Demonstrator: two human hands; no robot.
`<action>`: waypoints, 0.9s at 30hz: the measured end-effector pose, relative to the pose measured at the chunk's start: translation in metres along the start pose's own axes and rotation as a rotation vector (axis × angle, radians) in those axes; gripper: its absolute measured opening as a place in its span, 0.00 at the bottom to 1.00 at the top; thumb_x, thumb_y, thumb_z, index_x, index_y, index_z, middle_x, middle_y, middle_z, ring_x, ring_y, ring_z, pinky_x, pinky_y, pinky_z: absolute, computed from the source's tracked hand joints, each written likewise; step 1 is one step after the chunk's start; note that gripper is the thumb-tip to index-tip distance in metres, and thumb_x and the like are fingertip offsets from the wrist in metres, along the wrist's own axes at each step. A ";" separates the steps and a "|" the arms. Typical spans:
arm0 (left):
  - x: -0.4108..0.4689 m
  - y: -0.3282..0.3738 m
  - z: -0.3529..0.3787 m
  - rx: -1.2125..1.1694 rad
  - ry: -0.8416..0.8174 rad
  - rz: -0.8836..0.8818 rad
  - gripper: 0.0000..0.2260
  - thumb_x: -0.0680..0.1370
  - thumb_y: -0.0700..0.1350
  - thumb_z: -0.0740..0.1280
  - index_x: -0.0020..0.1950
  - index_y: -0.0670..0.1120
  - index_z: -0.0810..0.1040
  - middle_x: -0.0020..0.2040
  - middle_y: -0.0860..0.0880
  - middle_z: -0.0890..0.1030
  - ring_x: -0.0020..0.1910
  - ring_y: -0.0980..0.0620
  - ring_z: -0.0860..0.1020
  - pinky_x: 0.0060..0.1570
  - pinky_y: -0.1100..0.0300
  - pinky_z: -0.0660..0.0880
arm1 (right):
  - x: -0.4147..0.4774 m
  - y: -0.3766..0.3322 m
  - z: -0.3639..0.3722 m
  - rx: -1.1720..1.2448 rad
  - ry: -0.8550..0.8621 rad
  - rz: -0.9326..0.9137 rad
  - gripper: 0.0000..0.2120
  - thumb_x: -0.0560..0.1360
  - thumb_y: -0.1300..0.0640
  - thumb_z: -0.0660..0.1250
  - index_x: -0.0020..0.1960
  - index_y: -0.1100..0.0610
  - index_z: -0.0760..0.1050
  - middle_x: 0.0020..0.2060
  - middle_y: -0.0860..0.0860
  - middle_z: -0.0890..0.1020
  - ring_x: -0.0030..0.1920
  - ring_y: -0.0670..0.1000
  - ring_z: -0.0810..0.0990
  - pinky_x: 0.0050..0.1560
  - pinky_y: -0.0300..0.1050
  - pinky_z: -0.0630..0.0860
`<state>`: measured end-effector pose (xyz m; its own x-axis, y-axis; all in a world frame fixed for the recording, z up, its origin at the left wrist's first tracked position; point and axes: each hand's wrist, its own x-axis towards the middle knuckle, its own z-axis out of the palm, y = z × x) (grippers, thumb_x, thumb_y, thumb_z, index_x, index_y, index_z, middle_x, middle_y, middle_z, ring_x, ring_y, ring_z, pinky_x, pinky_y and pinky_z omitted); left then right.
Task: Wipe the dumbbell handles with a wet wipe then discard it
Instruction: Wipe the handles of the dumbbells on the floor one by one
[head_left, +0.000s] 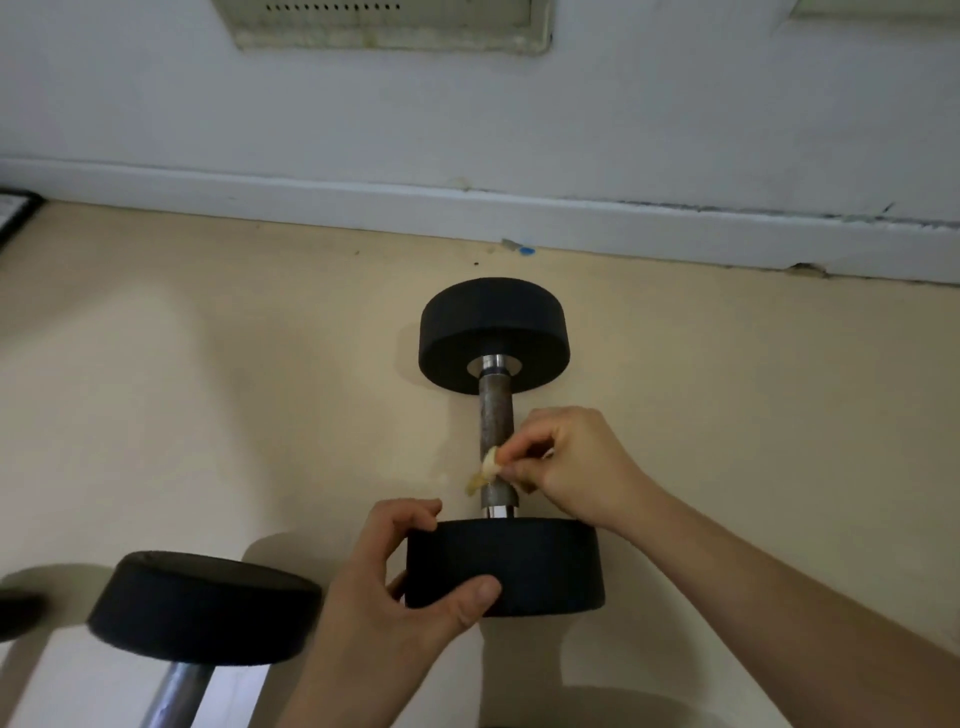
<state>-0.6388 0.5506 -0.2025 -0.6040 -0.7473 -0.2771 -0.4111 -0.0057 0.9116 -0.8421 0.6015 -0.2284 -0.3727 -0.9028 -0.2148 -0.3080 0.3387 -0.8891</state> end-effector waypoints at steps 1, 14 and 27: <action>0.002 -0.001 0.000 0.014 0.005 -0.009 0.26 0.55 0.61 0.77 0.47 0.59 0.71 0.56 0.64 0.77 0.57 0.67 0.74 0.48 0.63 0.77 | 0.015 -0.002 0.002 -0.036 0.097 -0.038 0.05 0.71 0.61 0.72 0.44 0.53 0.82 0.41 0.43 0.80 0.41 0.42 0.80 0.46 0.41 0.80; -0.006 0.003 -0.038 0.786 0.176 0.174 0.22 0.72 0.64 0.50 0.64 0.67 0.70 0.50 0.60 0.68 0.44 0.59 0.74 0.40 0.73 0.66 | 0.064 -0.011 0.045 -0.049 0.408 -0.144 0.05 0.71 0.64 0.71 0.44 0.56 0.83 0.39 0.47 0.80 0.39 0.43 0.78 0.40 0.32 0.75; -0.017 0.022 -0.060 0.993 -0.012 0.098 0.28 0.71 0.68 0.57 0.66 0.58 0.74 0.54 0.50 0.83 0.46 0.50 0.83 0.39 0.53 0.82 | 0.066 -0.035 0.050 -0.065 0.241 -0.120 0.07 0.72 0.61 0.70 0.49 0.53 0.82 0.45 0.48 0.82 0.43 0.43 0.80 0.45 0.35 0.78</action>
<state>-0.5969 0.5230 -0.1592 -0.6702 -0.7080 -0.2225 -0.7405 0.6177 0.2649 -0.8121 0.5171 -0.2318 -0.5257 -0.8507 0.0000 -0.4148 0.2564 -0.8731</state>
